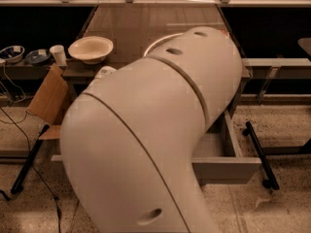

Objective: Pick pepsi can from top drawer and place on counter

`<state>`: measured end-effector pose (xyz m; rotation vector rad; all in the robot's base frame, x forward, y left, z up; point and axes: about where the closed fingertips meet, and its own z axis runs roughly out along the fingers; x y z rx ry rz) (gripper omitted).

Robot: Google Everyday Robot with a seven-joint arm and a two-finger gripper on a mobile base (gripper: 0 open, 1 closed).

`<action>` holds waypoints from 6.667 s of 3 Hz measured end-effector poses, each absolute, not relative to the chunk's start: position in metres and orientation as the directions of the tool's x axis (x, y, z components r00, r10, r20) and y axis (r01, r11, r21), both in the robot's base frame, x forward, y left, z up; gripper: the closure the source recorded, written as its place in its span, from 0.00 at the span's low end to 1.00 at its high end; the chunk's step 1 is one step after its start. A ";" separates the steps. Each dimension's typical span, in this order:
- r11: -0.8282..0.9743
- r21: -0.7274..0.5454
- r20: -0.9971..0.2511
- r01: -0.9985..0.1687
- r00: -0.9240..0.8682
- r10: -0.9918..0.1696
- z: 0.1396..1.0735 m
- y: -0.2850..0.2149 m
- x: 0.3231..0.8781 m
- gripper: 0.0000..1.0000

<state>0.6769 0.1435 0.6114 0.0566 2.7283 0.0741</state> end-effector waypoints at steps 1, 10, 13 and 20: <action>0.998 0.062 -0.408 0.024 -0.912 0.047 0.613 0.142 0.676 0.86; 0.981 0.178 -0.378 -0.073 -0.926 0.000 0.721 0.016 0.587 1.00; 0.972 0.182 -0.432 -0.150 -0.900 -0.058 0.783 0.006 0.567 1.00; 0.969 0.172 -0.548 -0.177 -0.835 -0.055 0.863 0.064 0.652 1.00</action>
Offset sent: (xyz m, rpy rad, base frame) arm -0.0066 -0.0226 0.0156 0.0480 -0.0456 -0.0633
